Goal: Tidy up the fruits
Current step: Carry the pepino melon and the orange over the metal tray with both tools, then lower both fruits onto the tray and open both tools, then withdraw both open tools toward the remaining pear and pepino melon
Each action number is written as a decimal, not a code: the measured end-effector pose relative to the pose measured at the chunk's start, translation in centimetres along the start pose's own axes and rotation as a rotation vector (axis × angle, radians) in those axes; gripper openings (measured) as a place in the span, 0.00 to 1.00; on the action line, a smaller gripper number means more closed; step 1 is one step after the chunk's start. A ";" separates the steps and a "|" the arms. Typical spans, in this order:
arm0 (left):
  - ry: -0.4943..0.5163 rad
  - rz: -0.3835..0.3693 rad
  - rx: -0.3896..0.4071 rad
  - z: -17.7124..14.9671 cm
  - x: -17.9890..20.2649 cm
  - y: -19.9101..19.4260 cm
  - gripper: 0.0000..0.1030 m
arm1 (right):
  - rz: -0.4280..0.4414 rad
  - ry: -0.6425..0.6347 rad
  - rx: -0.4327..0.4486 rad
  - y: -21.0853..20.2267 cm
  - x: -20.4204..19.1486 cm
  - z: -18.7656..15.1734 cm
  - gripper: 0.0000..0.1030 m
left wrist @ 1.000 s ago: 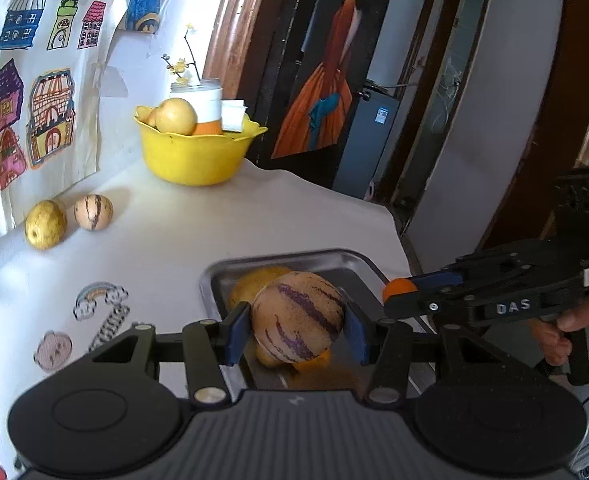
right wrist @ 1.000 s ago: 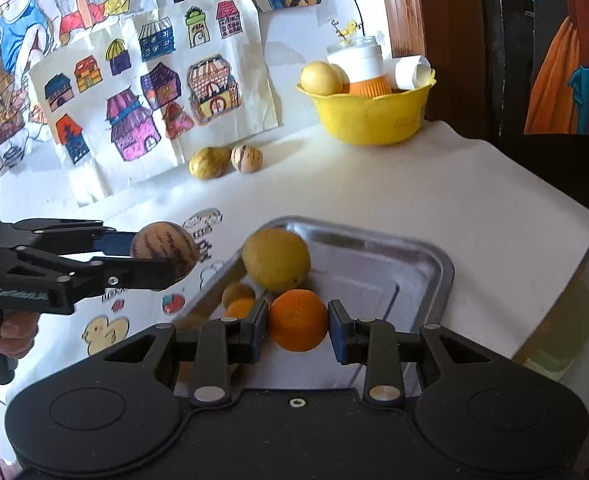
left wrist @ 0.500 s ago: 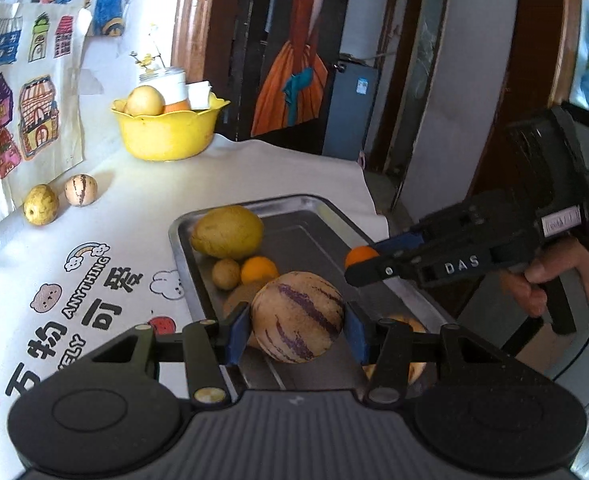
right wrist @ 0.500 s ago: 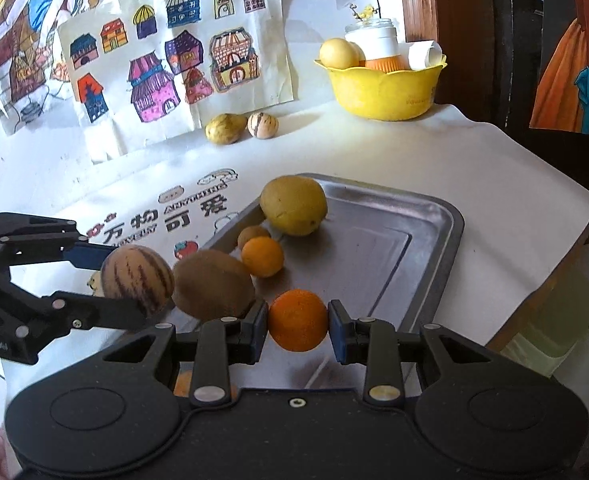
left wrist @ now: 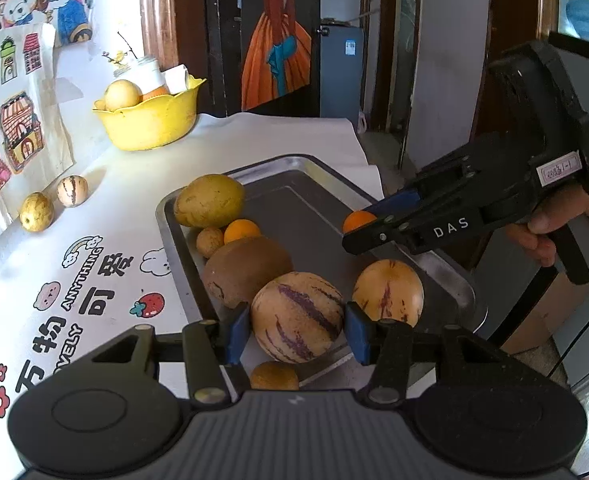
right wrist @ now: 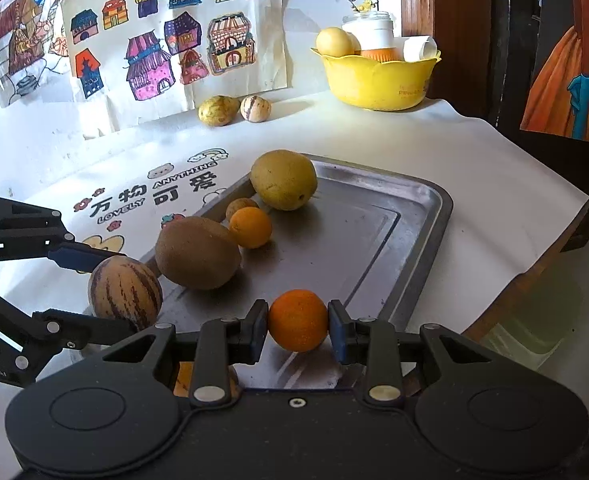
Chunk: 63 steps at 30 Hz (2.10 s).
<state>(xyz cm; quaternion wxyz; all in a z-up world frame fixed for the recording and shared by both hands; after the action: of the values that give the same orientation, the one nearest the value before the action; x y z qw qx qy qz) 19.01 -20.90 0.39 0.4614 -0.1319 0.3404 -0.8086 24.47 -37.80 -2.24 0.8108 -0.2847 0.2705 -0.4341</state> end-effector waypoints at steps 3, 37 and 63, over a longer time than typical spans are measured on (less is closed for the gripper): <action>0.016 0.008 -0.020 0.1 0.3 0.7 0.53 | -0.011 -0.009 0.003 0.1 0.0 -0.3 0.33; -0.062 0.016 -0.051 -0.2 -1.4 0.1 0.85 | -0.101 0.006 0.104 -3.7 0.1 -1.2 0.76; -0.114 0.166 -0.151 -6.5 -4.4 -5.8 0.99 | -0.073 0.005 -0.090 -6.2 -10.6 -5.6 0.99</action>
<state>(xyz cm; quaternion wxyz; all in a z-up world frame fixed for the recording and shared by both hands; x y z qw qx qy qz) 14.13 -12.47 0.00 0.5342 -0.1834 0.3831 -0.7309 12.15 -32.81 0.22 0.7801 -0.3296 0.2811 -0.4515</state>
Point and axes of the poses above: each gripper's, at about its wrist camera, not at the fingertips, and y roughly the way its jaws point, x to its right, z to its top, the point moved 5 cm from there along y, roughly the way its jaws point, and after that the axes turned 7 degrees about z, right-handed, at the moved point
